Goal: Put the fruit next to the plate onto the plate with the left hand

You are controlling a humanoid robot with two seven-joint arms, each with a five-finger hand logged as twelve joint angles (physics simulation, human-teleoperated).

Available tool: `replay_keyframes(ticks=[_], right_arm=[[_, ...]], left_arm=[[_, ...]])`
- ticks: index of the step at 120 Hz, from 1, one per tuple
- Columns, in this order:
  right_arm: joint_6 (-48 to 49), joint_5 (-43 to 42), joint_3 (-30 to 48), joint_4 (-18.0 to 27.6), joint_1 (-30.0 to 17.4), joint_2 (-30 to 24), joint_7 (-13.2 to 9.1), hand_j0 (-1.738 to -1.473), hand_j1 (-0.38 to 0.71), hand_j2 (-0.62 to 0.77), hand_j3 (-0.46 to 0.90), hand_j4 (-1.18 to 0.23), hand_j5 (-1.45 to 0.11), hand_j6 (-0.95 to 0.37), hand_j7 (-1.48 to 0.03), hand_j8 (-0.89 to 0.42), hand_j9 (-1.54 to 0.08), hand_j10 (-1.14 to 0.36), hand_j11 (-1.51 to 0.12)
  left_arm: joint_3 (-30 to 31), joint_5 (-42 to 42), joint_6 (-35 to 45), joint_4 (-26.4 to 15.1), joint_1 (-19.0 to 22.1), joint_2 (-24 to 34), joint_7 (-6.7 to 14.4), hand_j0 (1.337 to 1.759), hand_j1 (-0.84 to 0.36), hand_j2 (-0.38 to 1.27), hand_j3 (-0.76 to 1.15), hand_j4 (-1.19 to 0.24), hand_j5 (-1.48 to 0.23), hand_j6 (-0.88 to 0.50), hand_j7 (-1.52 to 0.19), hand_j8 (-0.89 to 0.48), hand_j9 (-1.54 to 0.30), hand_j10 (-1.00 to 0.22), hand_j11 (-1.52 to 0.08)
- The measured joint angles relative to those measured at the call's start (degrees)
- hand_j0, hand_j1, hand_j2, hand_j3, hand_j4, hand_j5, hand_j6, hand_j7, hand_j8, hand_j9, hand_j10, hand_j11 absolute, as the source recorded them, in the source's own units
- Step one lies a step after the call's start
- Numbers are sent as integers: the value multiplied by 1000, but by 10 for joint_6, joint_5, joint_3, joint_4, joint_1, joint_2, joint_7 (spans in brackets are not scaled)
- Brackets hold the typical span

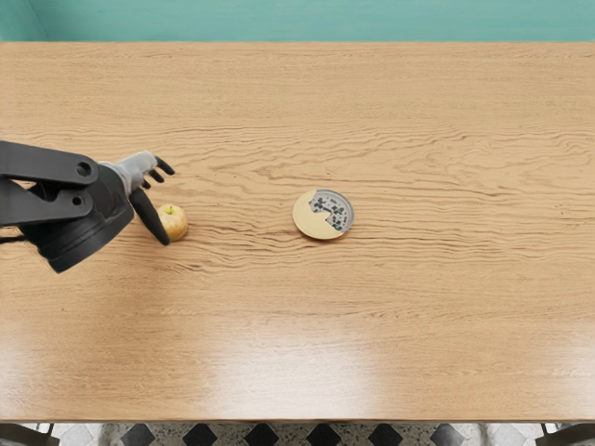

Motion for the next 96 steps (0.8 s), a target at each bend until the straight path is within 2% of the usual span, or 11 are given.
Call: replay_keyframes(ticks=[6, 46, 69, 96], right_arm=[[0, 0, 0, 0, 0, 0, 0, -1658, -305, -7, 0, -37, -47, -37, -47, -37, -47, -37, -47], [0, 0, 0, 0, 1, 0, 0, -1658, -305, -7, 0, -37, -47, -37, -47, -37, -47, -37, -47], [0, 0, 0, -1, 1, 0, 0, -1658, -305, -7, 0, -37, -47, -37, -47, -37, -47, -37, -47], [0, 0, 1, -1, 1, 0, 0, -1658, -305, -7, 0, -37, -47, -37, -47, -37, -47, -37, -47]], left_arm=[[13, -18, 1, 1, -15, -14, 0, 1658, 52, 51, 0, -250, -324, -251, -324, -251, -323, -250, -323], [87, -51, 2, 67, -13, -76, 0, 1658, 52, 51, 0, -249, -323, -250, -323, -250, -323, -249, -323], [106, -52, 2, 114, -9, -122, 0, 1658, 52, 51, 0, -249, -323, -250, -323, -250, -323, -249, -323], [113, -52, 2, 147, 13, -161, 0, 1658, 52, 51, 0, -249, -323, -250, -323, -250, -323, -249, -323]])
